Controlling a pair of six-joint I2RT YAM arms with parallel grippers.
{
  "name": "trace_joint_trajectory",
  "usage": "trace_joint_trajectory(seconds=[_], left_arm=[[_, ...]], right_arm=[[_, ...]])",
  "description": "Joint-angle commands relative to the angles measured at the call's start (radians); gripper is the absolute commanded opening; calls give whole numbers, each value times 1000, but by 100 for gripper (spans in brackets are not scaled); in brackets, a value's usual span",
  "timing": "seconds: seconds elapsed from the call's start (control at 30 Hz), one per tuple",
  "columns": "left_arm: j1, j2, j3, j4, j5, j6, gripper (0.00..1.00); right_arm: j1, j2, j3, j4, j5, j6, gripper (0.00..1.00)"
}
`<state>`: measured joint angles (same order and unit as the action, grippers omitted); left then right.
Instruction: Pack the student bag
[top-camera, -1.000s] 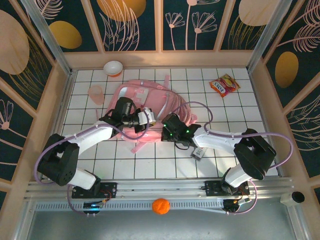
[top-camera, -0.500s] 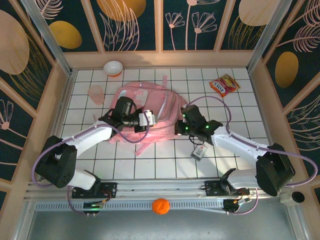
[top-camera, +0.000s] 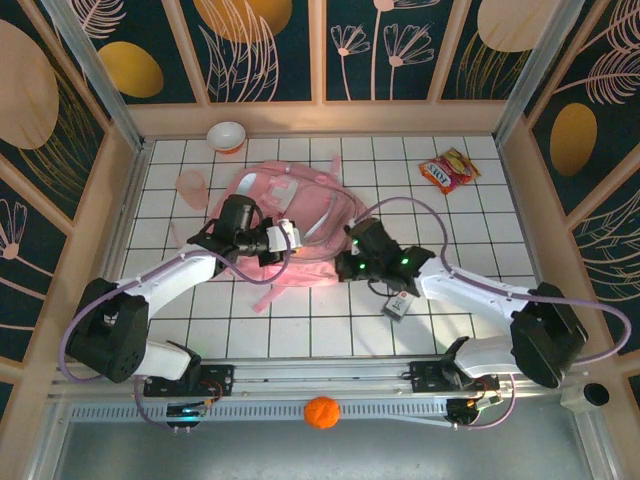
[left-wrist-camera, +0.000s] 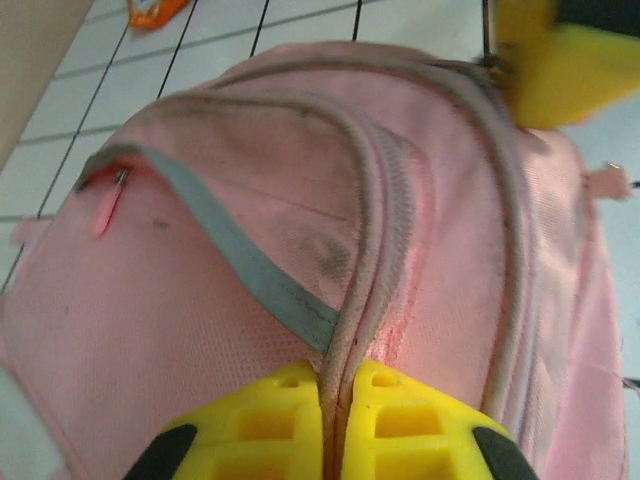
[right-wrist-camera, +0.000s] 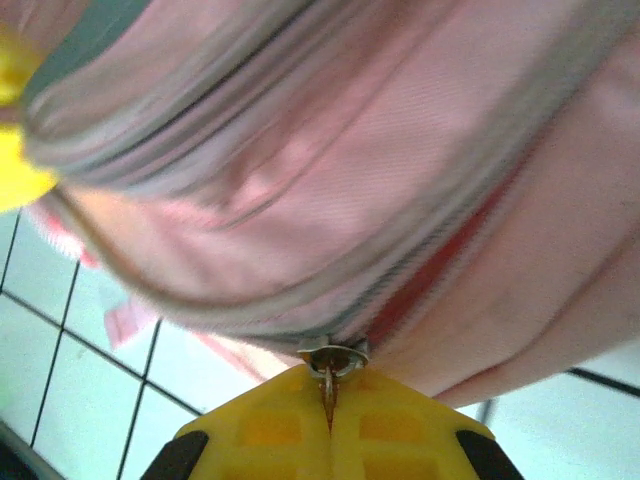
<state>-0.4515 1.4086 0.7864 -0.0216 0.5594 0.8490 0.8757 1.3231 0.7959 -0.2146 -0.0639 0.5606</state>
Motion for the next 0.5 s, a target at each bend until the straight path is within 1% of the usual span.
trace_joint_trajectory(seconds=[0.0, 0.03, 0.07, 0.1, 0.17, 0.23, 0.3, 0.37, 0.43, 0.47], left_arm=[[43, -9, 7, 24, -120, -6, 25], [44, -16, 13, 12, -99, -5, 35], [44, -27, 21, -9, -71, -8, 42], [43, -40, 31, -35, -42, -11, 47], [42, -76, 48, -107, 48, -22, 54], [37, -120, 33, -152, 127, -18, 58], [9, -174, -7, -165, 122, 3, 62], [-41, -212, -47, -167, 63, 32, 66], [-78, -212, -67, -163, 12, 46, 66], [-89, -203, -67, -163, 5, 48, 66]], right_arm=[[101, 49, 27, 63, 12, 105, 0], [114, 61, 37, 84, 8, 119, 0], [117, 73, 40, 106, -3, 130, 0], [117, 81, 43, 120, -12, 135, 0], [115, 95, 50, 138, -31, 132, 0], [111, 107, 58, 135, -52, 119, 0], [105, 111, 65, 122, -70, 107, 0], [97, 107, 66, 112, -85, 97, 0], [89, 97, 65, 103, -92, 90, 0], [88, 93, 65, 97, -94, 88, 0]])
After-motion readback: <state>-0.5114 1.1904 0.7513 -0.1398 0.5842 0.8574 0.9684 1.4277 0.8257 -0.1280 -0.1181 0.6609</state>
